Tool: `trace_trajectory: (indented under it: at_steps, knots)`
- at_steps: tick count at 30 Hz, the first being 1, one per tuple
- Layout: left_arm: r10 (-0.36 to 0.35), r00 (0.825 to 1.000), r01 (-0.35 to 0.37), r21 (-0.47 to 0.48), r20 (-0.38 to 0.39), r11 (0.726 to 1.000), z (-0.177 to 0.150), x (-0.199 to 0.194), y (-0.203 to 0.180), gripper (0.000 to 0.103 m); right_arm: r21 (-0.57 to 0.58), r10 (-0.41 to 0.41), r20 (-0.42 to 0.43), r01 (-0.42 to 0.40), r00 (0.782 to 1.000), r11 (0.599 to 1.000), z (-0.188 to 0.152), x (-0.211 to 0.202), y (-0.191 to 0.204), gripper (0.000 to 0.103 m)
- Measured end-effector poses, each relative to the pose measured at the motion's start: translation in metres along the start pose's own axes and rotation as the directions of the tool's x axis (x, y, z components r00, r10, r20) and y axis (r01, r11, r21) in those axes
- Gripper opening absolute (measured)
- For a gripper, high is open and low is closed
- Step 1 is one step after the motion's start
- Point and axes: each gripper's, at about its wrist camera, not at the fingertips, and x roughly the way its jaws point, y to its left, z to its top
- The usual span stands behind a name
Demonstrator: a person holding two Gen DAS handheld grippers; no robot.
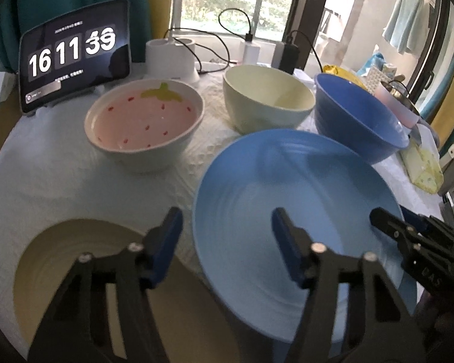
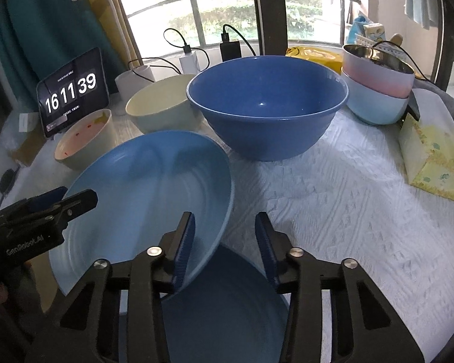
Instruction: Organize plates and bowls
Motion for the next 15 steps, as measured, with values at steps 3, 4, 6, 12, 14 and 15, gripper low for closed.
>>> trace_trajectory:
  at_steps: [3,4,6,12,14,15]
  knots:
    - [-0.003,1.0,0.003,0.002,-0.006,1.0,-0.001,0.0011,-0.0019,0.051,0.002,-0.004,0.002,0.004,1.0,1.0,0.0004,0.0003,-0.0004,0.034]
    - [-0.004,1.0,0.004,0.002,-0.007,1.0,-0.0008,0.0013,-0.0022,0.047,0.003,-0.003,0.003,0.003,1.0,1.0,0.0004,0.0004,-0.0004,0.032]
    - [-0.003,1.0,0.003,0.004,-0.01,1.0,-0.0012,0.0022,-0.0035,0.042,0.001,-0.006,0.003,0.006,1.0,1.0,0.0,0.0005,-0.0002,0.028]
    - [0.009,1.0,-0.009,0.0,-0.014,1.0,-0.0022,0.0033,-0.0039,0.031,0.005,-0.019,0.003,0.019,1.0,1.0,0.001,0.0012,-0.0011,0.023]
    - [0.013,1.0,-0.013,-0.002,-0.013,1.0,-0.0025,0.0028,-0.0032,0.029,0.006,-0.019,0.004,0.019,1.0,1.0,0.001,0.001,-0.0013,0.022]
    - [0.012,1.0,-0.012,-0.006,-0.013,1.0,-0.0026,0.0022,-0.0024,0.028,0.006,-0.019,0.004,0.019,1.0,1.0,0.0011,0.0009,-0.0014,0.022]
